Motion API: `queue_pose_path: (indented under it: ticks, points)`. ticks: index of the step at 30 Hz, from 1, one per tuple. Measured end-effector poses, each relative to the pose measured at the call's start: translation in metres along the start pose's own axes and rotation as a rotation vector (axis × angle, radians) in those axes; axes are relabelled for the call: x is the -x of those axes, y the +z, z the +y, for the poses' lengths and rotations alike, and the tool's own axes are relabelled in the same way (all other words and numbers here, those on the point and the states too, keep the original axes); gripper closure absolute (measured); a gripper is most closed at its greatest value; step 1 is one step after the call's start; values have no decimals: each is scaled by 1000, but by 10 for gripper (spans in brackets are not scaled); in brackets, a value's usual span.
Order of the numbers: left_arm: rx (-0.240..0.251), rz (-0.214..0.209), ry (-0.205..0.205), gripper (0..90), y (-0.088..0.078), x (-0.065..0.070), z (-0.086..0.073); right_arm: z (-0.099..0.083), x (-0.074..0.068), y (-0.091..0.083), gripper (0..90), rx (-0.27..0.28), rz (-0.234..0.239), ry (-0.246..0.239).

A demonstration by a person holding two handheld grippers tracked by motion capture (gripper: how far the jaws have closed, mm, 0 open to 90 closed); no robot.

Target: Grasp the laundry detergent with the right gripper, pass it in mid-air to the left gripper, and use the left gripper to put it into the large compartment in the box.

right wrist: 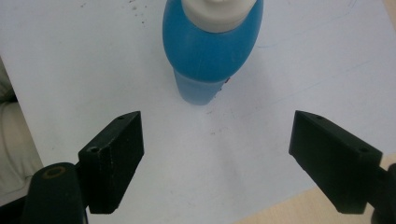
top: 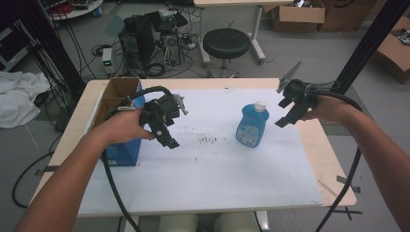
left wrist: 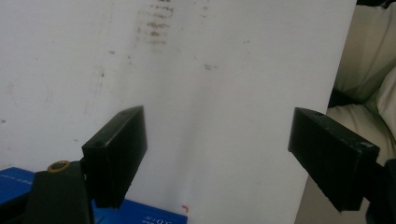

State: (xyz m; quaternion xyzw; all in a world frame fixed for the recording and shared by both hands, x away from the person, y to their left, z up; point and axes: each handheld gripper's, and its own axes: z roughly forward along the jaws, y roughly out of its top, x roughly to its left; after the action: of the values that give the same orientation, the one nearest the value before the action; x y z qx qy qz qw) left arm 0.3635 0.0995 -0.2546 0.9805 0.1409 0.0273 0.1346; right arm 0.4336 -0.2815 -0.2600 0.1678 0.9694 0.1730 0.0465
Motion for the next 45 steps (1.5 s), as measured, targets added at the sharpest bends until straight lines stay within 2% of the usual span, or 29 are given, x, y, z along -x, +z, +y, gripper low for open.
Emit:
queue_pose_path:
  ticks: [10,15,21,26,33,34,37,45]
  points:
    - [-3,4,2,201,1,-2,-1,-7,-3,0,174,15,-1,36]
    - [-1,6,4,202,1,-3,-1,-7,-5,0,172,16,-5,40]
    - [0,8,4,202,3,-4,-1,-8,-9,1,170,34,-11,71]
    - [-1,9,-1,202,2,-5,-2,-7,-13,-3,170,69,-8,112]
    - [-2,10,0,202,2,-4,-3,-9,-13,0,169,86,-12,162]
    - [-3,12,0,202,2,-4,-3,-11,-13,1,168,98,-16,186]
    - [-3,11,0,201,2,-4,-3,-15,-13,4,168,124,-11,220]
    - [-1,12,-2,202,3,-6,-4,-24,-15,13,166,160,-11,262]
